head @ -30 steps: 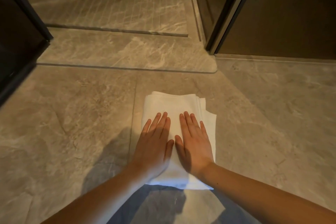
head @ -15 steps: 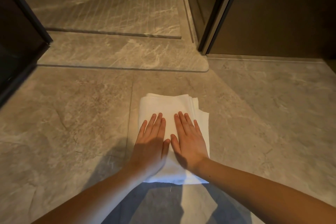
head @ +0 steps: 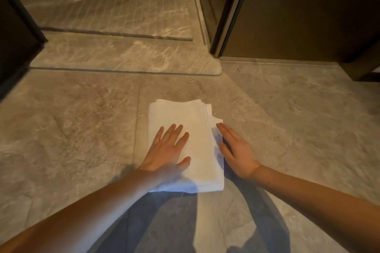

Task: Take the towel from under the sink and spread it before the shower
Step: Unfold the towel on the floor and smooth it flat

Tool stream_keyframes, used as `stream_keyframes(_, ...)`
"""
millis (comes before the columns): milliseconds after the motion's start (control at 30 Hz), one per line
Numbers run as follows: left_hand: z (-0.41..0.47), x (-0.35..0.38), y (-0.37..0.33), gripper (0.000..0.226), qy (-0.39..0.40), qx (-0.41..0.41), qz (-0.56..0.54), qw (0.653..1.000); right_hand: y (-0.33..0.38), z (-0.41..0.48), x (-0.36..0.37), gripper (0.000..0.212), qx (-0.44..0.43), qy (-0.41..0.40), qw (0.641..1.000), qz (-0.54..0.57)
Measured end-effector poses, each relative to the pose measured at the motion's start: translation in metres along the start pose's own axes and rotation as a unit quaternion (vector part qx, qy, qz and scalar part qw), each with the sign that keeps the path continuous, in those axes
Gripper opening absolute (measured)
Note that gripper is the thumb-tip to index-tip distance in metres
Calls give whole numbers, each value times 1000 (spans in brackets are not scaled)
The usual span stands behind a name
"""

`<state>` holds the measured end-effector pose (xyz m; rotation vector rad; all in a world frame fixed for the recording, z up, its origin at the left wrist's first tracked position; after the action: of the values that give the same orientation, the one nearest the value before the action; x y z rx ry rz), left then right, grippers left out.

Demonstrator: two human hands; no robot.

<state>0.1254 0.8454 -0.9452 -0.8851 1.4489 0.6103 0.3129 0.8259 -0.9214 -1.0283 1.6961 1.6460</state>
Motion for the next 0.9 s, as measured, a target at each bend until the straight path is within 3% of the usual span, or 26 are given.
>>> stream_keyframes(167,-5,2,-55,90,11,97,-31,995,-23,-25,13,70,-18,86,996,-21)
stream_keyframes(367,-13,9,-84,102,4,99,32,995,-36,-39,35,74,-8,159,985,-67)
stream_keyframes(533,-15,10,-83,85,7,97,50,994,-36,-38,39,73,-7,153,984,-86)
stream_keyframes(767,-18,-9,-71,67,-36,75,-116,990,-38,-40,42,73,-3,145,985,-88)
stream_keyframes(900,-11,-23,-71,60,-49,97,-155,982,-38,-40,42,73,-2,150,985,-81)
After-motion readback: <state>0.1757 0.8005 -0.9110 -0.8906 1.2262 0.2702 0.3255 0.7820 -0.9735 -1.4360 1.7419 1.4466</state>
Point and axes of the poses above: each hand's wrist, its own z-axis towards the middle knuckle, its own x-axis out of the palm, y = z × x, the point moved 8 cm from there along z, towards the middle knuckle, and after that the axes turned 4 degrees about z, right-handed, at the moved point
